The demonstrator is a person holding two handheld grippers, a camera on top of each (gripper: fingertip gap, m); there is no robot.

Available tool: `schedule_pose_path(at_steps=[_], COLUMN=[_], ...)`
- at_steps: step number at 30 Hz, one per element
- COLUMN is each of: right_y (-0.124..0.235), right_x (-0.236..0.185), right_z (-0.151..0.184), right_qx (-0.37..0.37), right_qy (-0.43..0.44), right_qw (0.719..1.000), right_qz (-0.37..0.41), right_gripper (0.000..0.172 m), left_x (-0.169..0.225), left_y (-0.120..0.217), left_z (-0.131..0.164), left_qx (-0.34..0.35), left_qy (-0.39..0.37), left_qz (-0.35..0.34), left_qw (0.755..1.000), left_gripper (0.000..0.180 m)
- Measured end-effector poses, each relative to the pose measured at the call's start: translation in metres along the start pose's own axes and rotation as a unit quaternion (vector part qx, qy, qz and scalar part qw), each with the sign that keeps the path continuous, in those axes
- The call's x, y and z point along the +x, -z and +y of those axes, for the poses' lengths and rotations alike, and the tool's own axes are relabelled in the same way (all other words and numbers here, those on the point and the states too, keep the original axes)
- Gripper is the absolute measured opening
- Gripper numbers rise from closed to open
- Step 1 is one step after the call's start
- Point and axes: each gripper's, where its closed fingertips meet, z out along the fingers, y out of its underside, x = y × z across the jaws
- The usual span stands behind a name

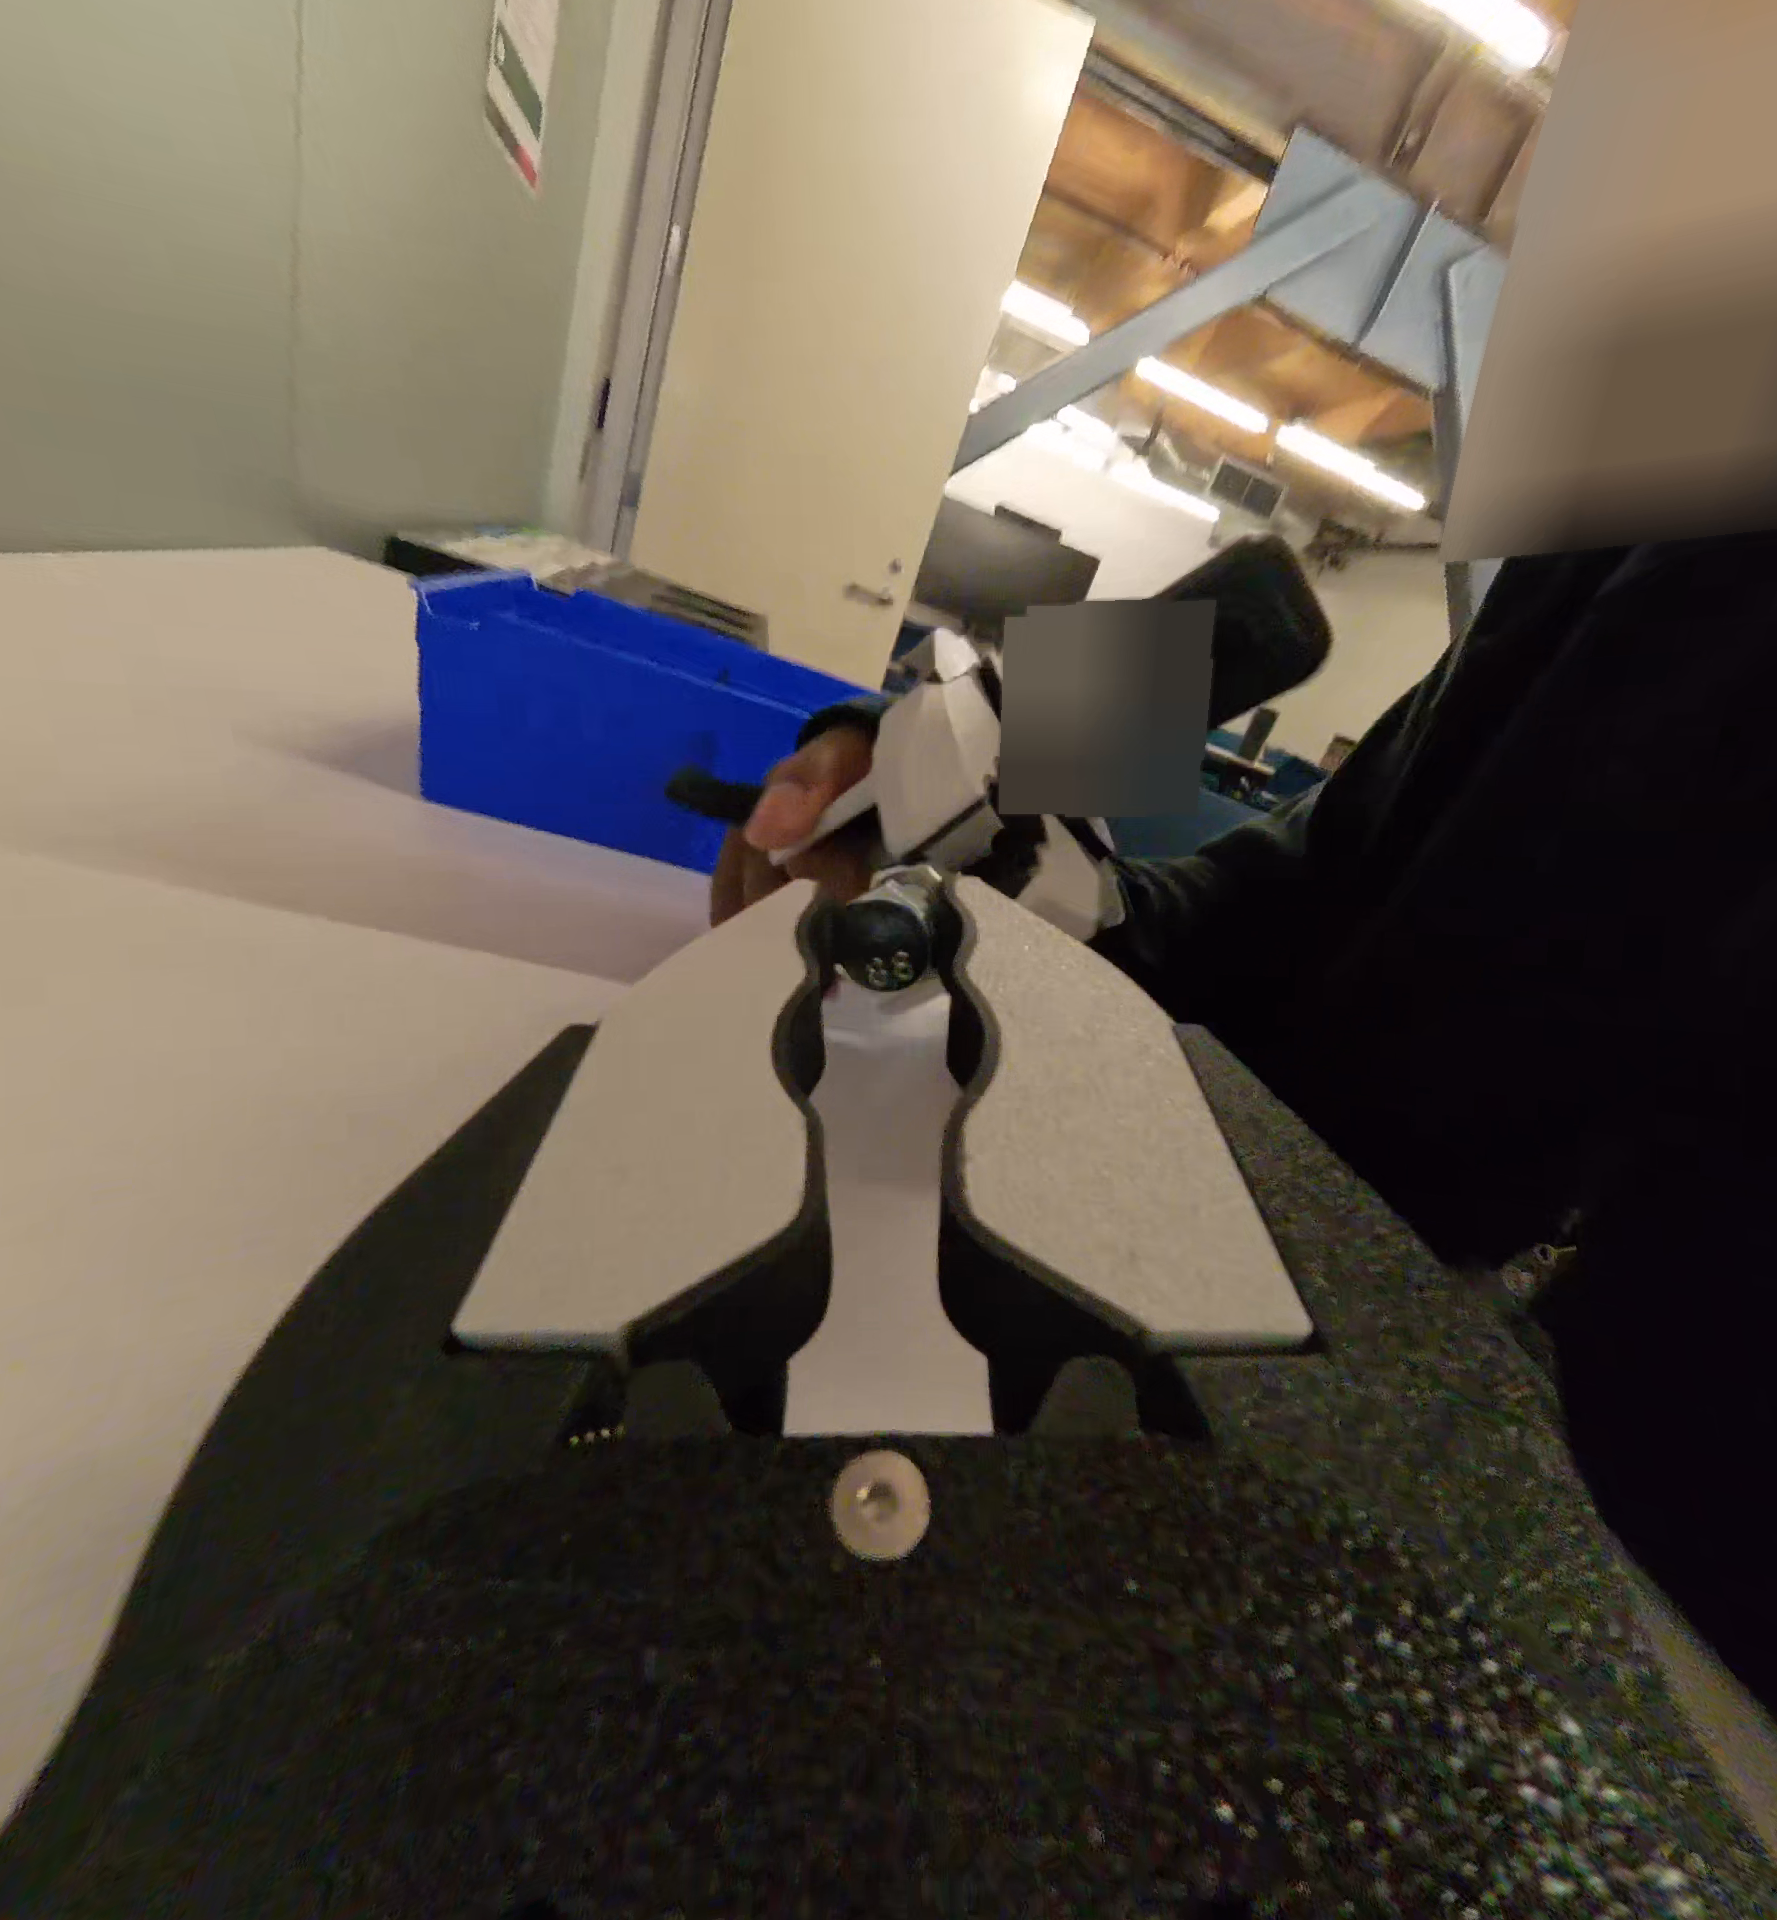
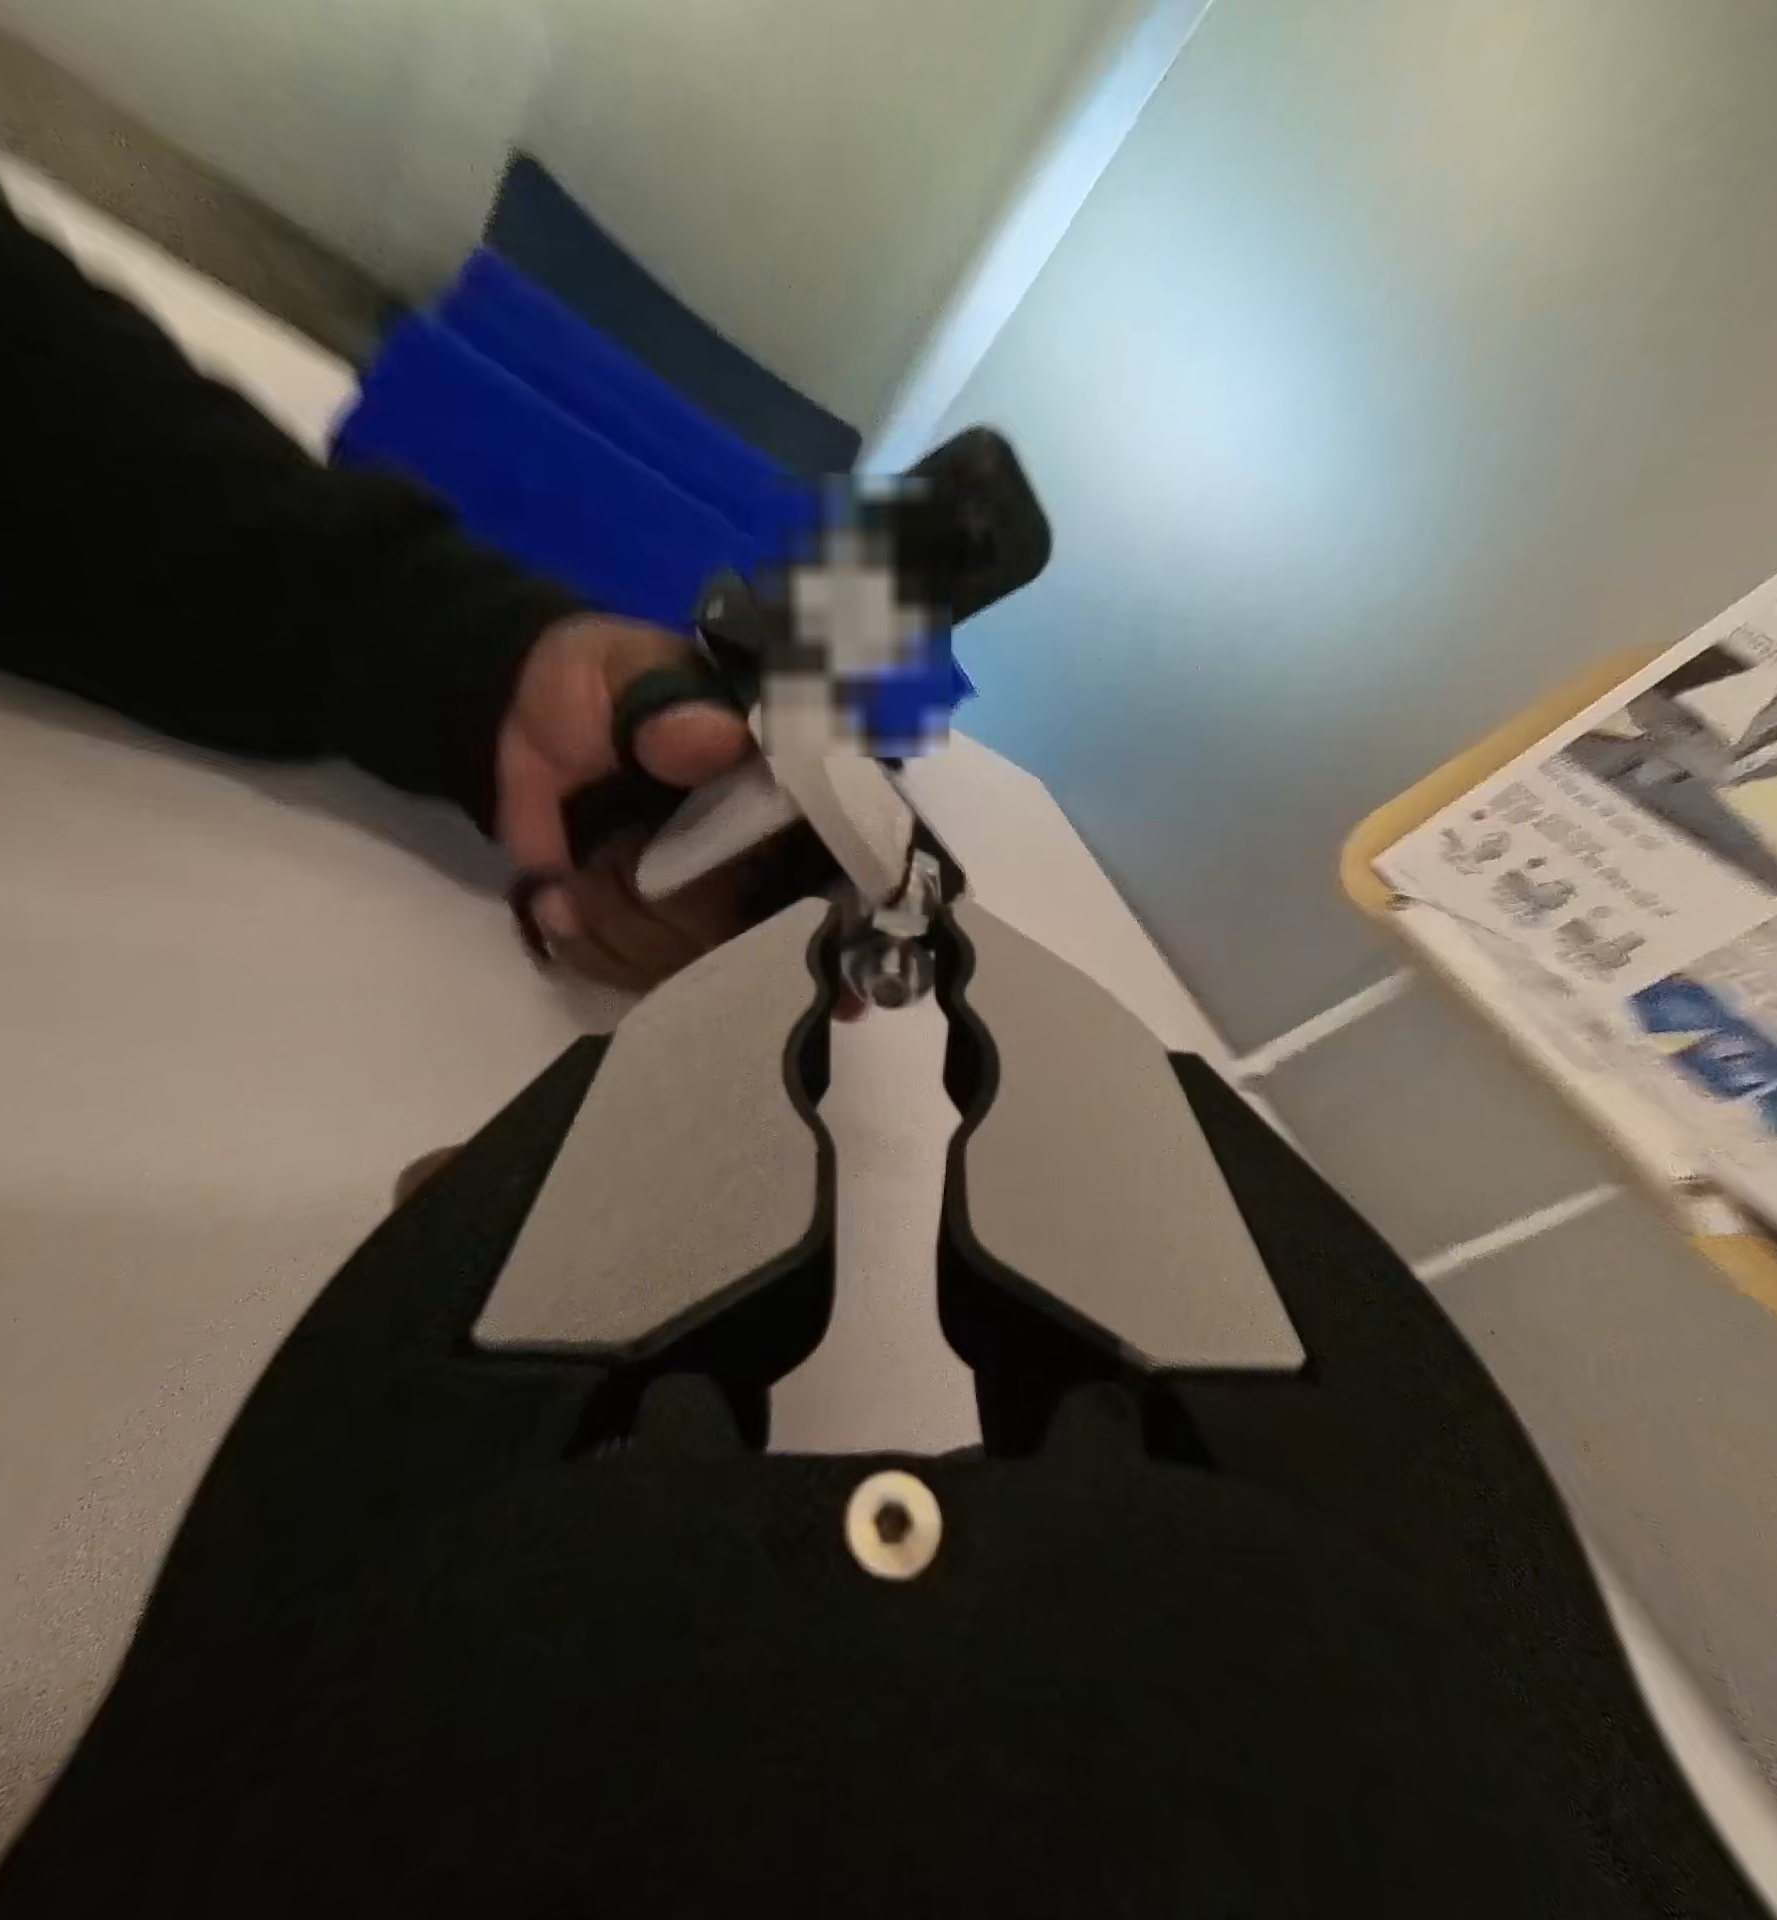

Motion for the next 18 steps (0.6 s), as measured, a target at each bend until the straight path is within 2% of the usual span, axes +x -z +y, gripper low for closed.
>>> schedule_pose_path(at_steps=[1,3,6,8,11,13,15,16,18], right_y=[0.000,0.001,0.000,-0.001,-0.002,-0.003,-0.004,-0.004,-0.002], right_x=[0.003,0.012,0.023,0.021,0.017,0.014,0.006,0.004,0.001], right_z=[-0.005,-0.010,-0.002,0.004,0.010,0.010,0.013,0.015,0.018], right_qx=[0.017,0.043,0.049,0.046,0.043,0.041,0.022,0.015,-0.001], right_qy=[-0.066,-0.205,-0.381,-0.453,-0.500,-0.512,-0.492,-0.467,-0.393], right_qw=[0.998,0.977,0.921,0.886,0.858,0.850,0.861,0.875,0.913], right_qz=[-0.010,-0.030,-0.063,-0.090,-0.108,-0.119,-0.125,-0.124,-0.109], right_gripper=[0.016,0.030,0.039,0.038,0.037,0.035,0.025,0.018,0.017], left_x=[-0.002,-0.004,-0.009,-0.009,-0.007,-0.006,-0.006,-0.005,-0.004], left_y=[0.001,0.004,0.008,0.010,0.010,0.009,0.007,0.006,0.005], left_z=[-0.003,-0.010,-0.016,-0.020,-0.022,-0.018,-0.013,-0.010,-0.006], left_qx=[0.013,0.030,0.031,0.036,0.041,0.030,0.016,0.010,0.002], left_qy=[-0.011,-0.053,-0.139,-0.183,-0.206,-0.205,-0.193,-0.180,-0.131], left_qz=[-0.009,-0.029,-0.078,-0.098,-0.101,-0.096,-0.087,-0.081,-0.061], left_qw=[1.000,0.998,0.987,0.978,0.972,0.974,0.977,0.980,0.990], left_gripper=[0.018,0.018,0.018,0.018,0.018,0.018,0.018,0.018,0.017])
